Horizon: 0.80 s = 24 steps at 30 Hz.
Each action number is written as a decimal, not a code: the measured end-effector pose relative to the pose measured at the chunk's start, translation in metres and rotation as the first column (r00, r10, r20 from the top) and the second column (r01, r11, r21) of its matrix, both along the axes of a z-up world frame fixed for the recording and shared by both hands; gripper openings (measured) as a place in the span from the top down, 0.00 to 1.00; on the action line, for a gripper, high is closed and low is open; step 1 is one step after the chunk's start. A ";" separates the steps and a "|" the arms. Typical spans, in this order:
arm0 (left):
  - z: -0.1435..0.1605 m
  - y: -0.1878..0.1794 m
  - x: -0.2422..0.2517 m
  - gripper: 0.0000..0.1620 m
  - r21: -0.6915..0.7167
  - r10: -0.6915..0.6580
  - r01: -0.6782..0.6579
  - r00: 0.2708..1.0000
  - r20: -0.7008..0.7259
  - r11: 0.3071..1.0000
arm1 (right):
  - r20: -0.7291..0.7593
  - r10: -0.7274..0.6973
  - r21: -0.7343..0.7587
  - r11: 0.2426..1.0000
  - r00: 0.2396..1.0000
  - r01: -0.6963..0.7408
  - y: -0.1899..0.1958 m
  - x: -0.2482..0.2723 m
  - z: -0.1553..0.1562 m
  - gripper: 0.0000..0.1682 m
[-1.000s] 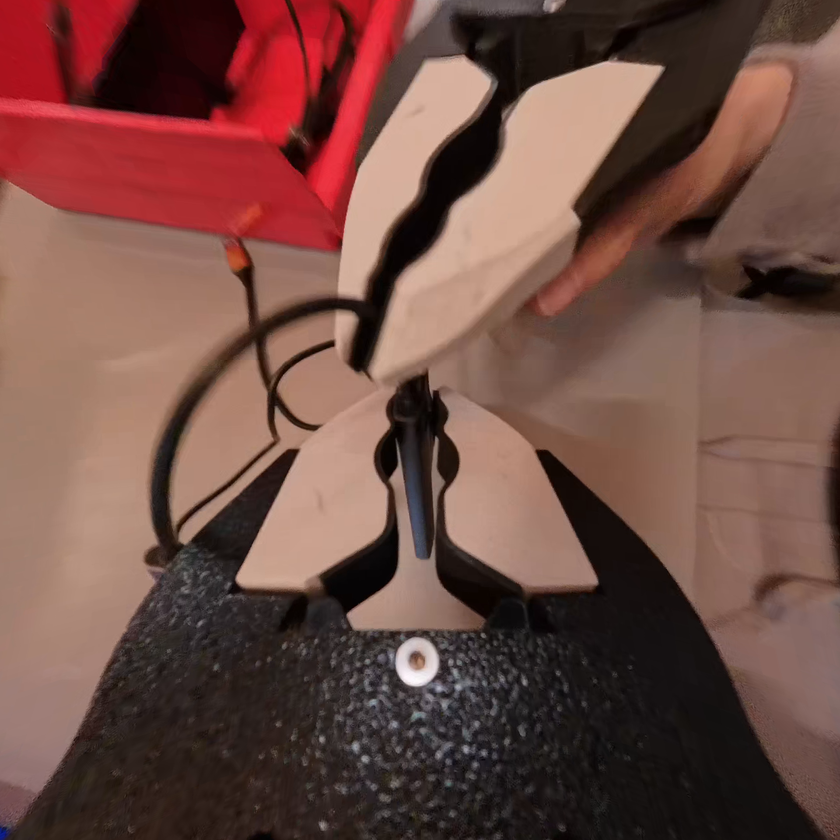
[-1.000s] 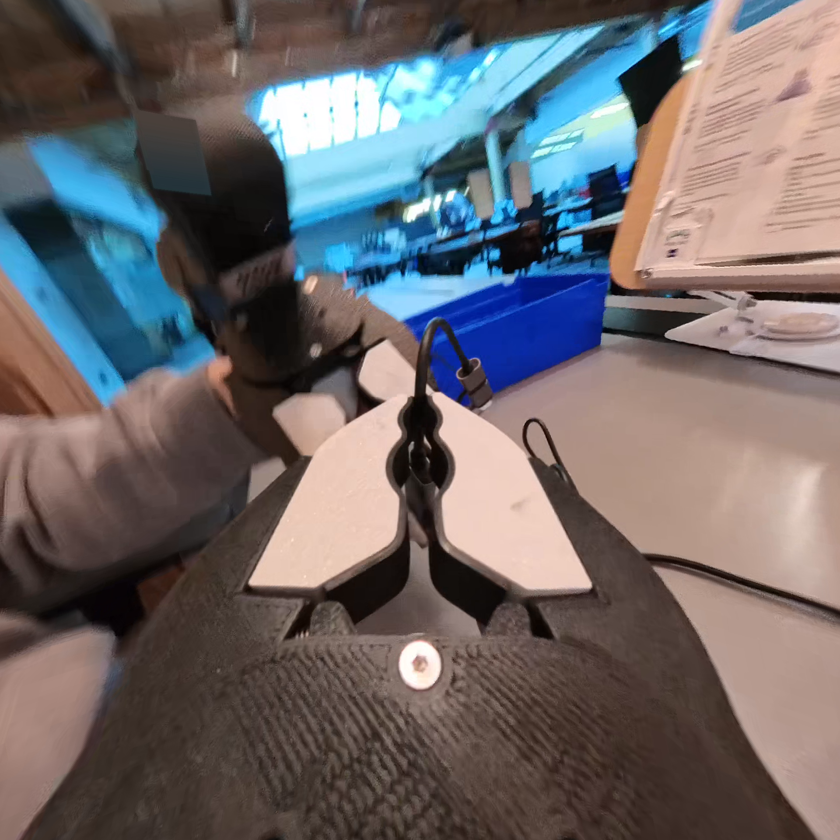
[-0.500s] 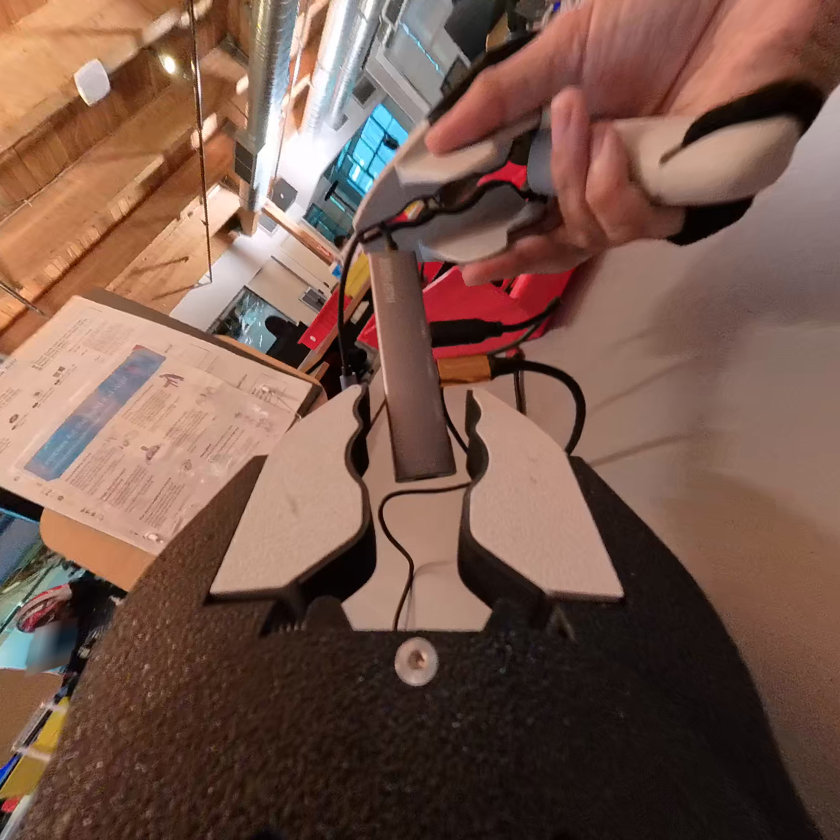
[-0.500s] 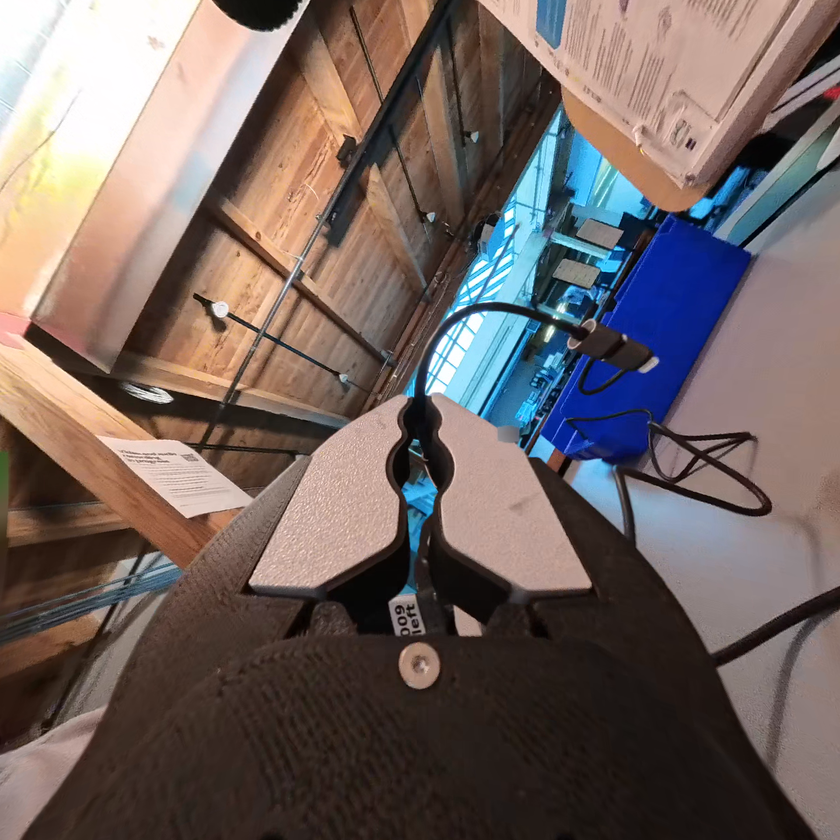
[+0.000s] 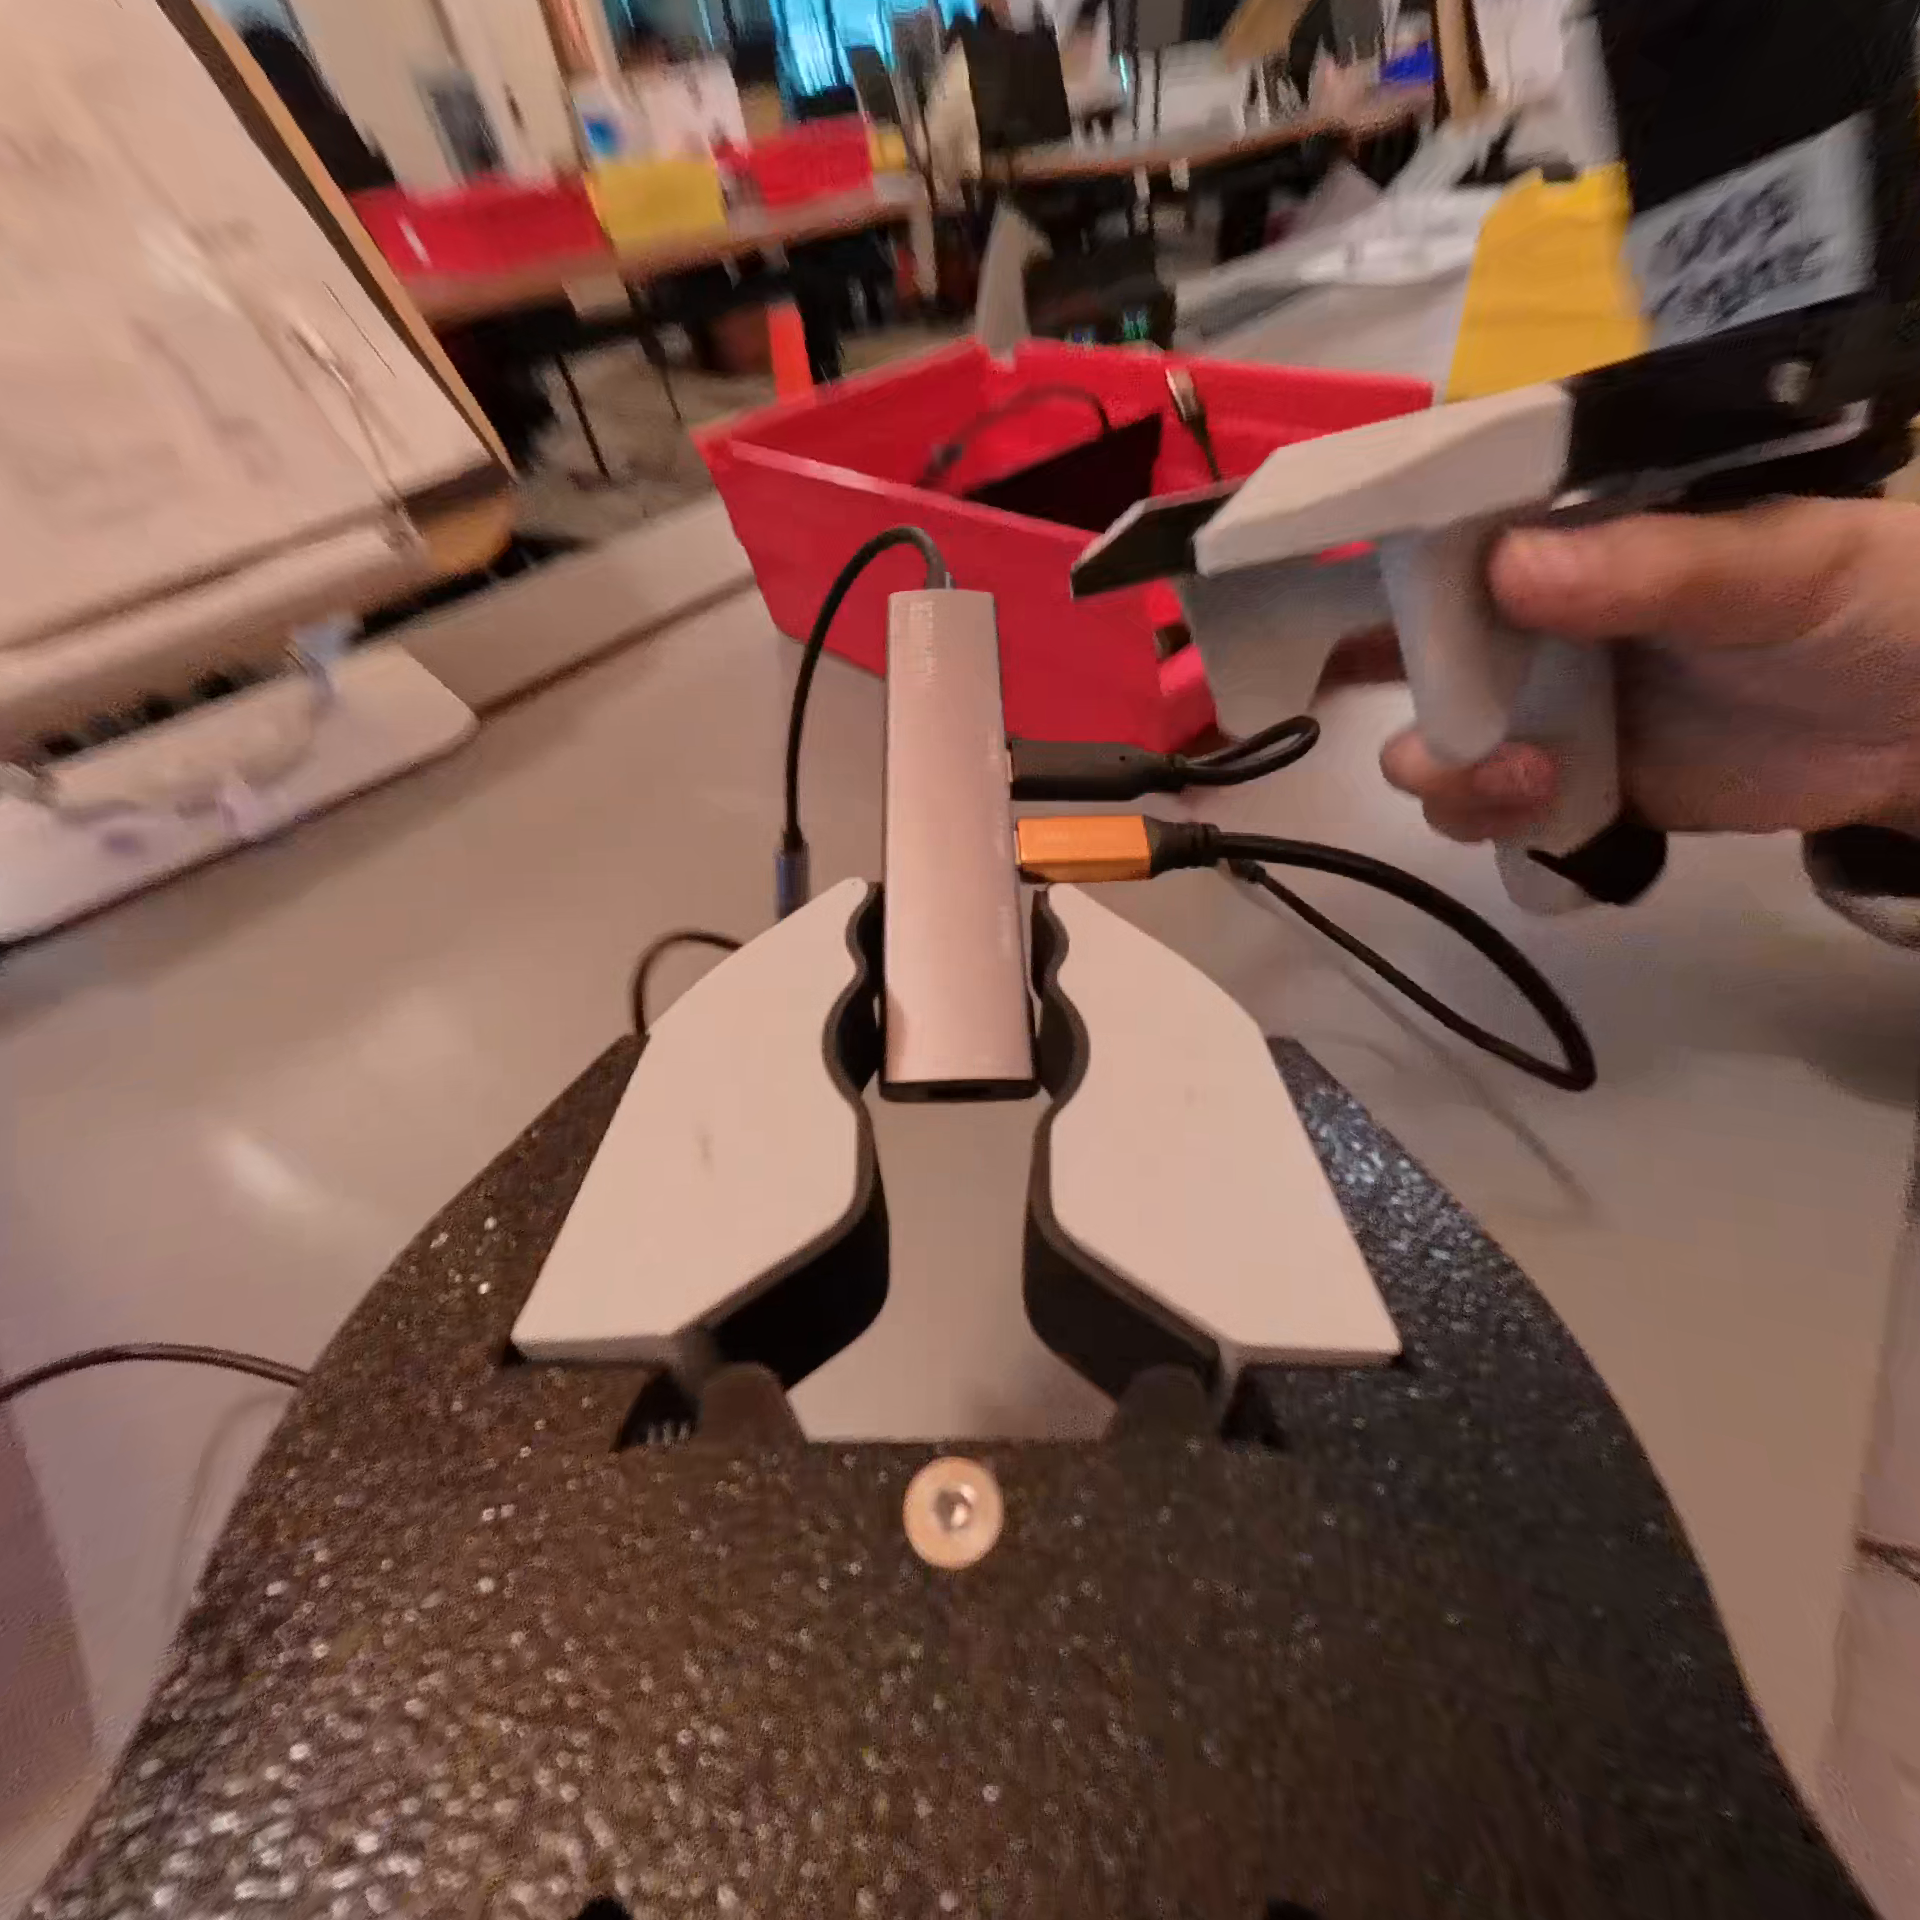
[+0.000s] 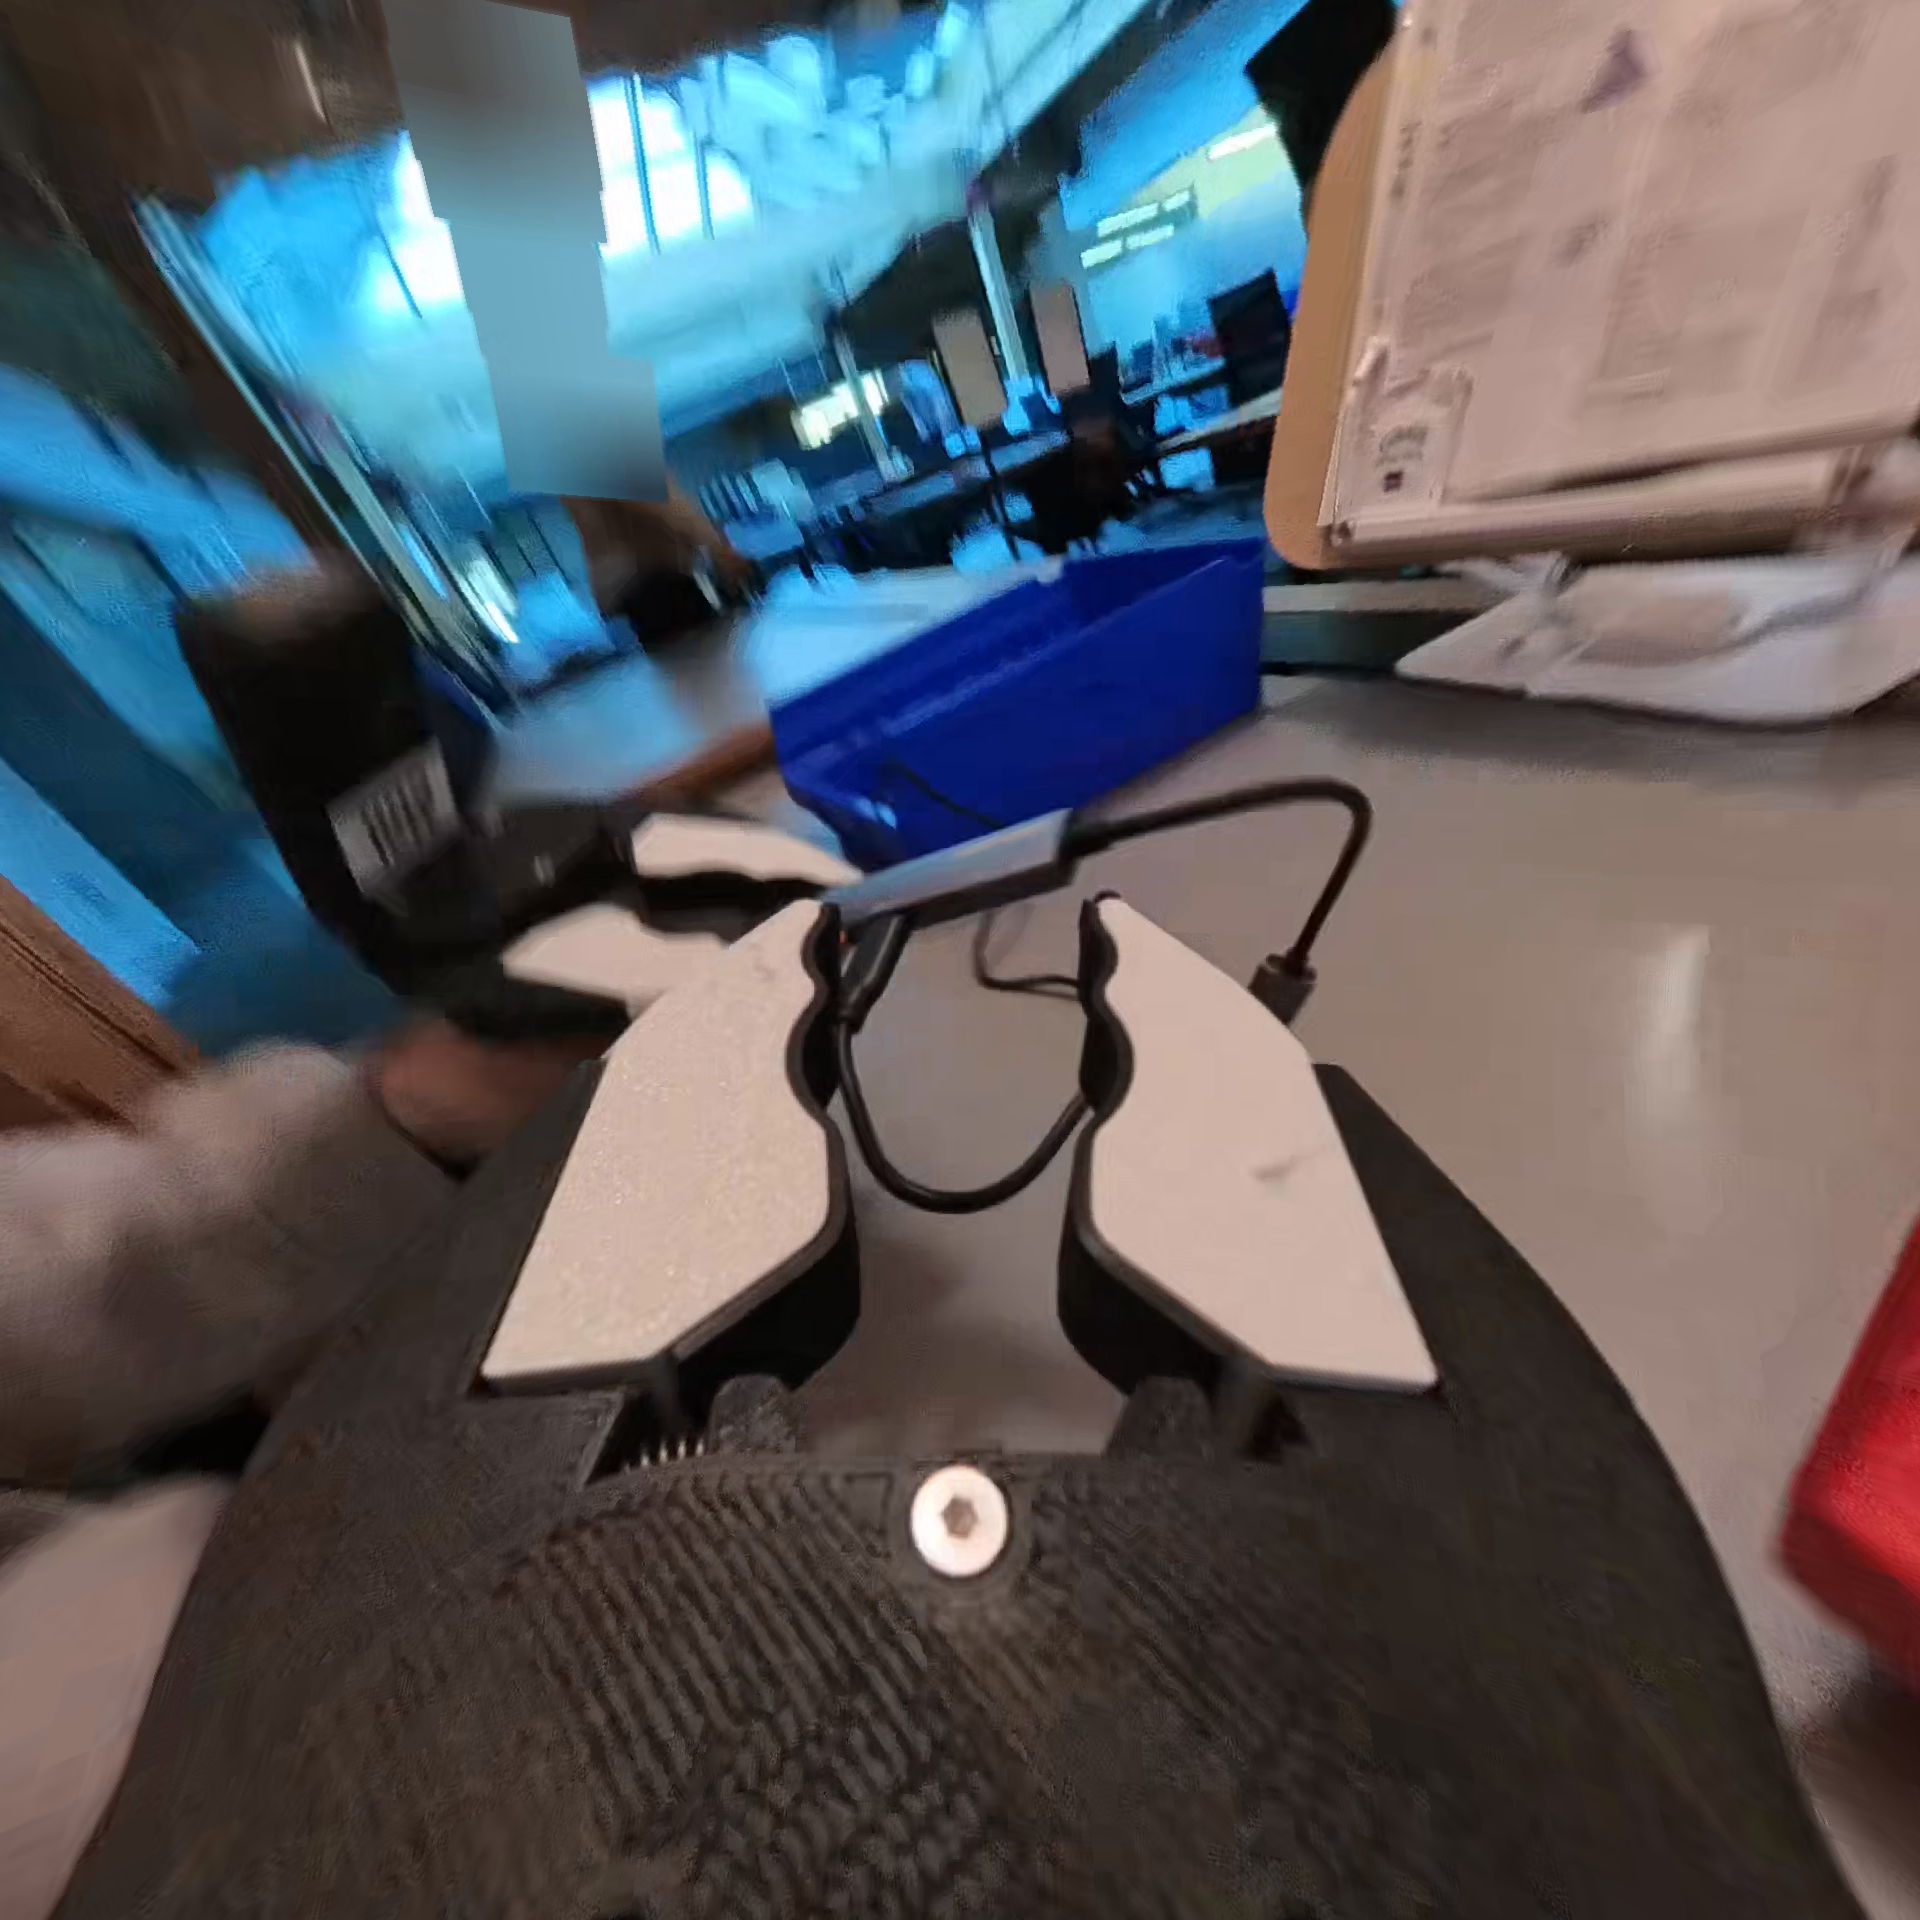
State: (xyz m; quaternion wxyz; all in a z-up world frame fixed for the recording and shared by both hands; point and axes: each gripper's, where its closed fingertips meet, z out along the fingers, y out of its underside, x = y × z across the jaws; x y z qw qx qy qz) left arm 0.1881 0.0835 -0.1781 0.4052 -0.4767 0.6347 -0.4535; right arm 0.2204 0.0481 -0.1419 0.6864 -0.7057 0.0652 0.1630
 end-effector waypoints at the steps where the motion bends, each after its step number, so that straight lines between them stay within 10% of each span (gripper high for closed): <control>1: 0.000 0.000 0.001 0.84 -0.006 0.001 -0.001 1.000 -0.014 1.000 | 0.130 -0.005 -0.036 0.999 0.992 0.010 0.002 -0.007 -0.003 0.74; 6: -0.003 0.001 0.008 0.84 0.126 0.032 -0.028 0.999 -0.037 0.992 | 0.360 -0.034 -0.109 0.991 0.932 0.078 0.012 -0.017 -0.021 0.96; 15: -0.011 0.001 0.006 0.84 0.187 0.068 -0.067 0.998 0.000 0.980 | 0.375 -0.043 -0.108 0.990 0.926 0.090 0.014 -0.012 -0.030 0.81; 19: -0.005 -0.009 0.004 0.84 0.256 0.020 -0.035 0.998 0.060 0.966 | -0.123 -0.024 -0.056 0.998 0.992 0.018 0.017 -0.007 -0.028 0.78; 24: -0.001 -0.022 -0.001 0.84 0.321 -0.103 0.062 0.988 0.114 0.945 | -0.565 0.161 0.212 0.976 0.809 -0.046 0.013 0.001 -0.006 0.84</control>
